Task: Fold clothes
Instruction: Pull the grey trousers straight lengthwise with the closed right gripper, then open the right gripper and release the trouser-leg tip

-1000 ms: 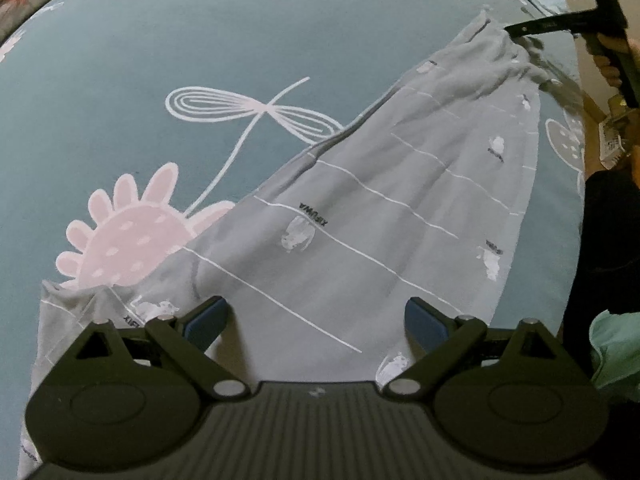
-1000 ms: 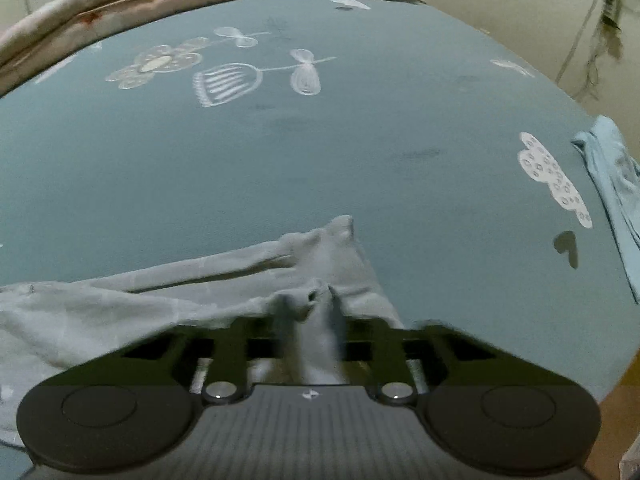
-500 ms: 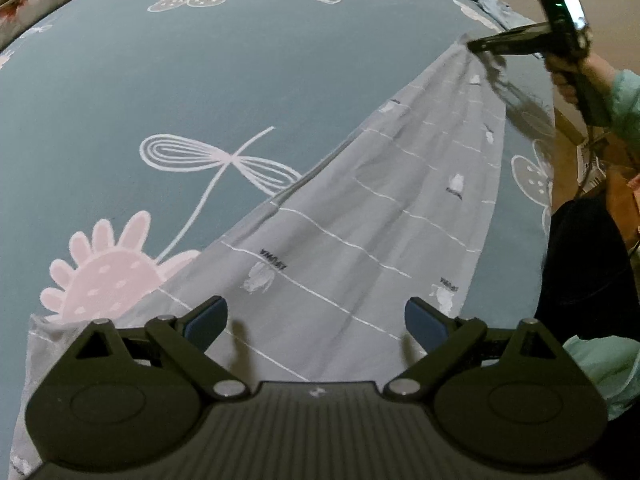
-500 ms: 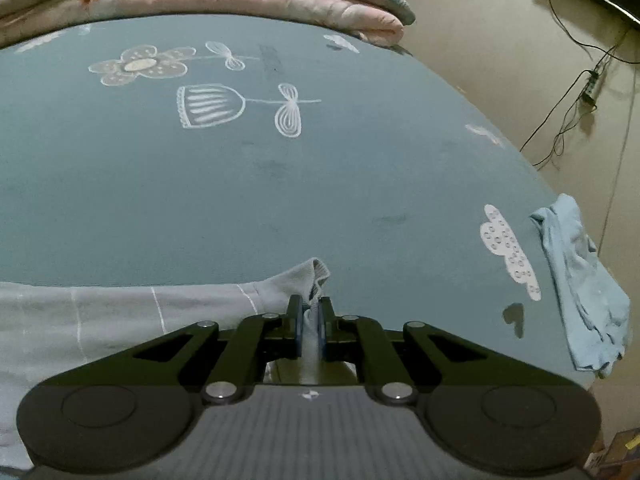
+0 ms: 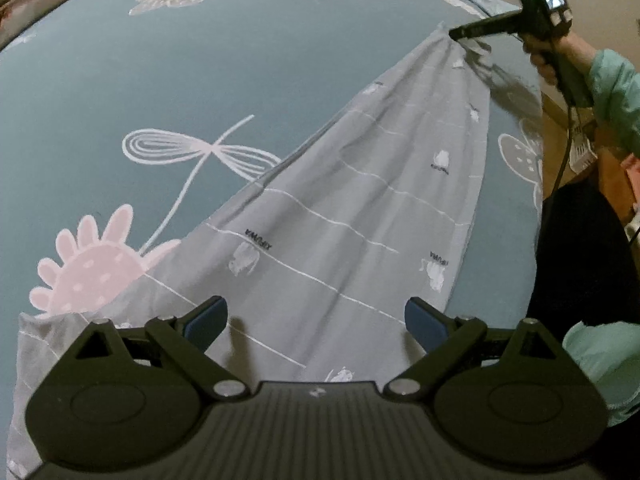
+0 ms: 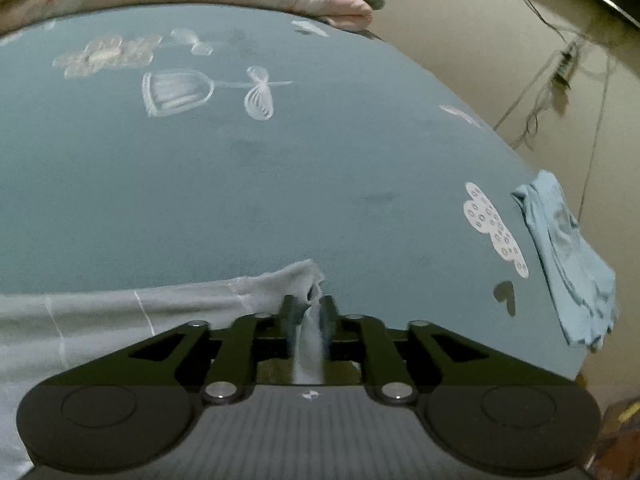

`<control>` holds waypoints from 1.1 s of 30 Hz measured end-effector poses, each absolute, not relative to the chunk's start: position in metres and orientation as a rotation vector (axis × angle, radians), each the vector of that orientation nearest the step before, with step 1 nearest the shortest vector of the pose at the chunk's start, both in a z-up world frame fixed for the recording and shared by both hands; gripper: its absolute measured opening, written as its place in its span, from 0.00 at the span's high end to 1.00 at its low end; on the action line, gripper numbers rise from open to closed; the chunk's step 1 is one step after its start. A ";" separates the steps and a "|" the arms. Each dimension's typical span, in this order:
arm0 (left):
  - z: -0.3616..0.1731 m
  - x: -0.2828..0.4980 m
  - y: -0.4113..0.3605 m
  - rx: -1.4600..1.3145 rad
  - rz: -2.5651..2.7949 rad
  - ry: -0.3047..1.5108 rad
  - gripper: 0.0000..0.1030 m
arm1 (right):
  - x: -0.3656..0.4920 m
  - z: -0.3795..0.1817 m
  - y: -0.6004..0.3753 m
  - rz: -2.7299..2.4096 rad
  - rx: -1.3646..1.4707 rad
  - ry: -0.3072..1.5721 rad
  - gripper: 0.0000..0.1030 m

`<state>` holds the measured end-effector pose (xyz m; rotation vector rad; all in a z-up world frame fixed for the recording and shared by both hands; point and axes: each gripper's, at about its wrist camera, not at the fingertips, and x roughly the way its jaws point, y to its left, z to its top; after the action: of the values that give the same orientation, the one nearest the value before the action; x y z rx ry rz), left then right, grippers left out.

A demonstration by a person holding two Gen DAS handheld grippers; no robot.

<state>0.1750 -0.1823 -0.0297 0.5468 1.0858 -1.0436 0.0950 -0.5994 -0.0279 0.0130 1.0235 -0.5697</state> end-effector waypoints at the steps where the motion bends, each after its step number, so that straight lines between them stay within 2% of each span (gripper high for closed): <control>1: -0.027 0.175 -0.179 0.539 -1.053 1.079 0.08 | 0.088 -0.017 -0.601 -0.591 0.035 0.995 0.80; 7: -0.023 0.182 -0.170 0.517 -1.074 1.071 0.08 | 0.035 0.029 -0.618 -0.742 0.298 0.850 0.77; 16: -0.023 0.185 -0.176 0.536 -1.110 1.067 0.08 | 0.025 -0.028 -0.601 -0.777 0.491 0.909 0.76; 17: -0.023 0.185 -0.176 0.537 -1.108 1.067 0.08 | 0.024 -0.030 -0.600 -0.783 0.499 0.894 0.79; 19: -0.025 0.186 -0.177 0.536 -1.103 1.072 0.08 | 0.026 -0.030 -0.600 -0.801 0.471 0.870 0.95; 20: -0.025 0.186 -0.178 0.537 -1.101 1.073 0.08 | 0.029 -0.029 -0.600 -0.823 0.444 0.870 0.99; 23: -0.025 0.185 -0.176 0.545 -1.097 1.062 0.08 | 0.029 -0.028 -0.610 -0.861 0.424 0.890 0.99; 25: -0.022 0.184 -0.171 0.544 -1.096 1.051 0.08 | 0.025 -0.026 -0.615 -0.861 0.464 0.887 0.96; 26: -0.021 0.185 -0.168 0.543 -1.092 1.050 0.08 | 0.023 -0.020 -0.611 -0.855 0.464 0.879 0.89; 31: -0.018 0.184 -0.141 0.546 -1.069 1.056 0.08 | 0.041 0.006 -0.556 -0.682 0.415 0.889 0.84; 33: -0.018 0.183 -0.128 0.543 -1.052 1.061 0.08 | 0.057 0.012 -0.524 -0.585 0.387 0.905 0.76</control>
<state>0.1832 -0.1283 -0.0182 0.5425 1.0607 -1.0523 0.0568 -0.5242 0.0118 0.3868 0.9048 -0.5854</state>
